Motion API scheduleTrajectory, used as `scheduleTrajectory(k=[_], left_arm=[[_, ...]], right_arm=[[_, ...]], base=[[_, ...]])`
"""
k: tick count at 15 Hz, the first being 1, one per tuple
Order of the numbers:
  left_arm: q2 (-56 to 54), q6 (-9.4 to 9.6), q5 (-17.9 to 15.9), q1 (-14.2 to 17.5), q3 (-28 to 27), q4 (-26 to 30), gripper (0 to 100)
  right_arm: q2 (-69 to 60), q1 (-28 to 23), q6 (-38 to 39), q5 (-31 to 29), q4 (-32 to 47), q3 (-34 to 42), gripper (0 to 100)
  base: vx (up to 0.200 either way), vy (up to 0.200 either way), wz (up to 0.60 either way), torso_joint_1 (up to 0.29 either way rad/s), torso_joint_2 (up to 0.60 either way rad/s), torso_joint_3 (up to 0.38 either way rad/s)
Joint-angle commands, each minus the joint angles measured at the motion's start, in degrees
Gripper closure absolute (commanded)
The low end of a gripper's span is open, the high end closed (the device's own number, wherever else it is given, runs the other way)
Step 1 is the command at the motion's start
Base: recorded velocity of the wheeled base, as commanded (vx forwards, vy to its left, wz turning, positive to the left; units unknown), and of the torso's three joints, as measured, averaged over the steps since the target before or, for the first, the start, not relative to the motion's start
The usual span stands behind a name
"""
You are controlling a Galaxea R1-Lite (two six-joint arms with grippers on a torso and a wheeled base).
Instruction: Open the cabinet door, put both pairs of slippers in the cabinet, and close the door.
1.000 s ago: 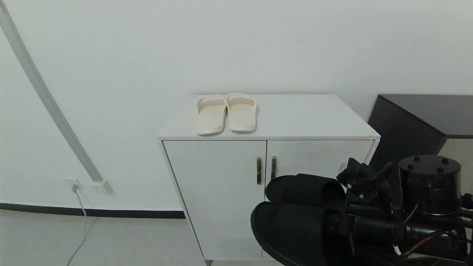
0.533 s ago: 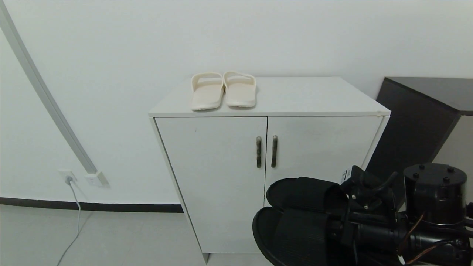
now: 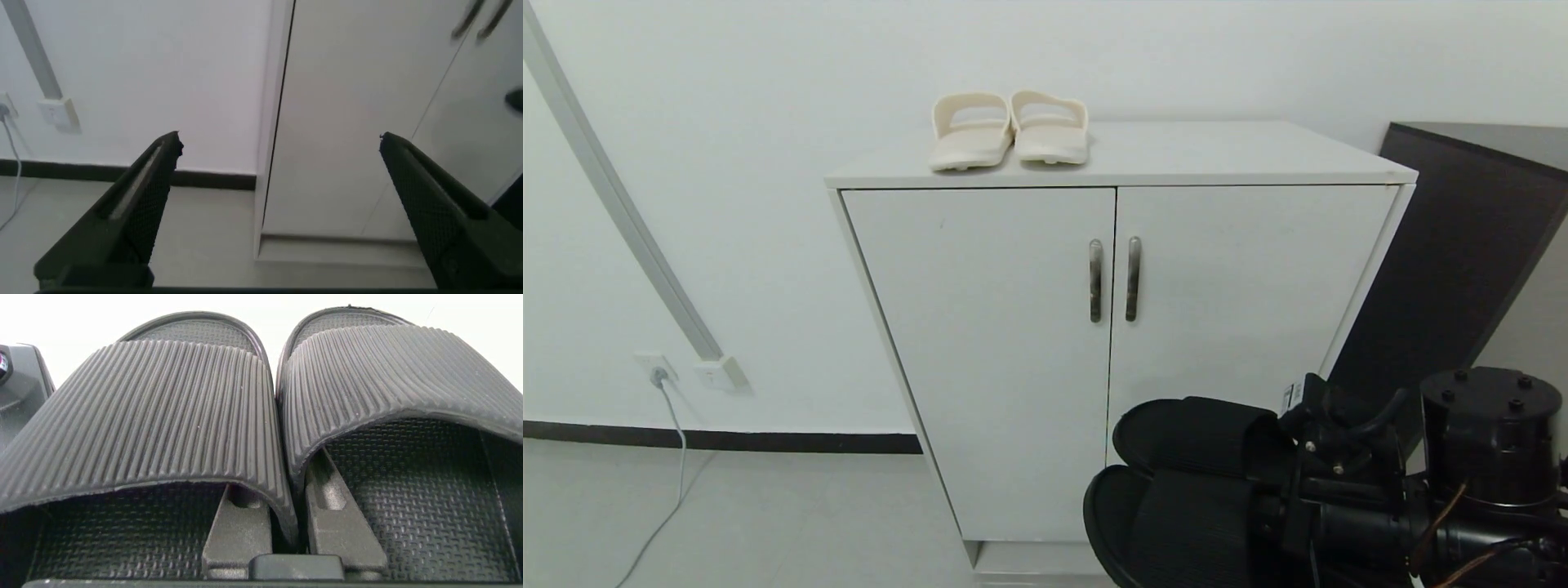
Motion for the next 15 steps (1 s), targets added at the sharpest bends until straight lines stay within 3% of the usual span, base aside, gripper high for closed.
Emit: scheduleTrajectory(k=[1, 4, 7, 13, 14, 15], left_arm=[[12.9, -1.99, -0.6, -0.5, -11.7, -0.4, 0], [27.3, -2.25, -4.4, -3.4, -12.2, -9.1, 0], [34.6, -1.99, -6.3, -3.7, -13.2, -15.4, 0], [44.4, -1.81, -16.8, -5.0, -17.6, -16.0, 0], [45.6, -1.02, -17.0, -5.4, -18.0, -16.1, 0], [49.6, 2.67, -17.4, -7.0, -20.0, -16.2, 0]], right_arm=[[0.2, 0.0, -0.1, 0.0, 0.0, 0.2, 100], [-0.1, 0.0, -0.1, -0.1, 0.0, 0.4, 100], [-0.1, 0.0, -0.1, -0.1, 0.0, 0.6, 100], [-0.1, 0.0, -0.2, -0.3, -0.4, 0.5, 100], [-0.1, 0.0, -0.2, -0.3, -0.5, 0.6, 100], [-0.1, 0.0, -0.2, -0.3, -0.5, 0.5, 100]], base=[[0.0, 0.0, 0.0, -0.071, 0.46, 0.378], [0.0, 0.0, 0.0, -0.035, 0.44, 0.393], [0.0, 0.0, 0.0, -0.002, 0.21, 0.204], [0.0, 0.0, 0.0, 0.0, 0.01, 0.006], [0.0, 0.0, 0.0, 0.0, 0.0, 0.0], [0.0, 0.0, 0.0, 0.0, 0.0, 0.0]])
